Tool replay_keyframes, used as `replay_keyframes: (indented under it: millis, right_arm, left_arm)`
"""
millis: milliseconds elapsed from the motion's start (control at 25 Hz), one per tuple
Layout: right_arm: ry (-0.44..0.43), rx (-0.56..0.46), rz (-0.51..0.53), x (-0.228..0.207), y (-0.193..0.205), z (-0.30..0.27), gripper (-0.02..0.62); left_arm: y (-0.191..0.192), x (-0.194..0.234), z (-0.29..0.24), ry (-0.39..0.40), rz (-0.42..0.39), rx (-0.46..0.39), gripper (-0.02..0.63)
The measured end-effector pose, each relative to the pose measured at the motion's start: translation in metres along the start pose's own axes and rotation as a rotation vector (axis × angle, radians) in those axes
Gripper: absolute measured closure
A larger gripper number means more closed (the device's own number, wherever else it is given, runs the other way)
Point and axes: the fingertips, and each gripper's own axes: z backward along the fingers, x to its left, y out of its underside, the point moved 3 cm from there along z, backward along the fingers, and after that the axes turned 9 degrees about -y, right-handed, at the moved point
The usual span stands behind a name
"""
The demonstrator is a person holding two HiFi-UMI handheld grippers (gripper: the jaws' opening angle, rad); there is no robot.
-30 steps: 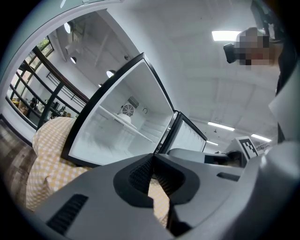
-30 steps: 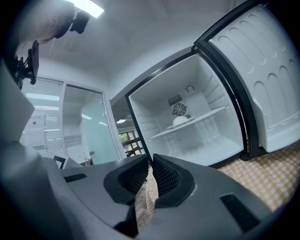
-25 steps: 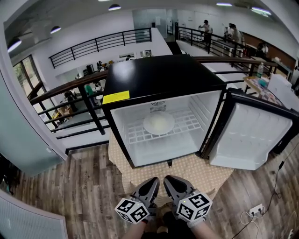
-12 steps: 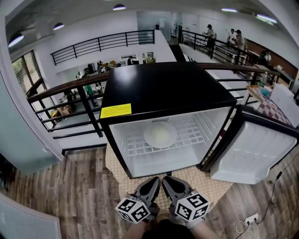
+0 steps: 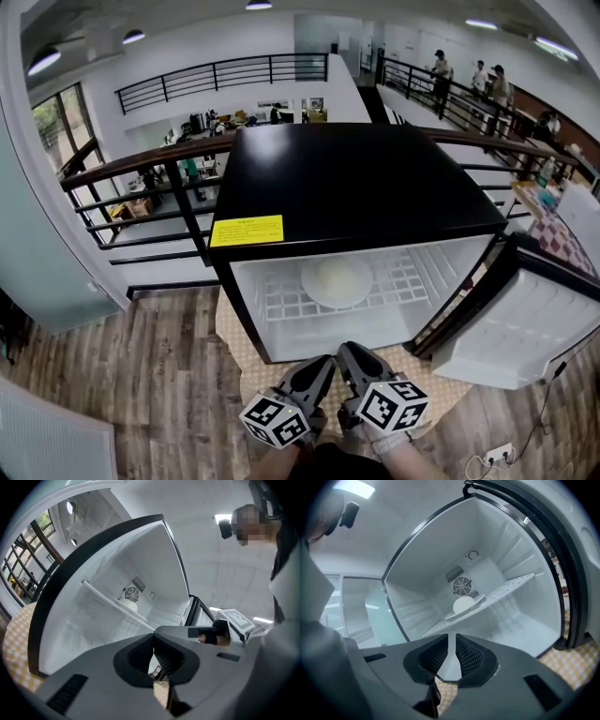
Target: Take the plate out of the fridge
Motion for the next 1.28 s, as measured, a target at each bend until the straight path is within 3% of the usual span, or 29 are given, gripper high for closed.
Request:
replay_keyframes:
  millis: [240, 400, 760, 1280]
  right_arm:
    - [0.035, -0.052, -0.136, -0.016, -0.019, -0.015, 0.538]
    - [0.047, -0.090, -0.273, -0.029, -0.028, -0.024, 0.454]
    - [0.046, -0.172, -0.564, -0.043, -0.038, -0.044, 0.373]
    - [0.176, -0.201, -0.692, -0.068, -0.048, -0.071, 0.364]
  left_arm:
    - [-0.005, 0.003, -0.018, 0.009, -0.006, -0.008, 0.598]
    - [-0.002, 0.003, -0.026, 0.012, -0.018, -0.001, 0.598]
    - [-0.003, 0.019, -0.024, -0.029, -0.012, -0.001, 0.598]
    - [-0.002, 0.032, -0.012, -0.070, -0.003, 0.006, 0.598]
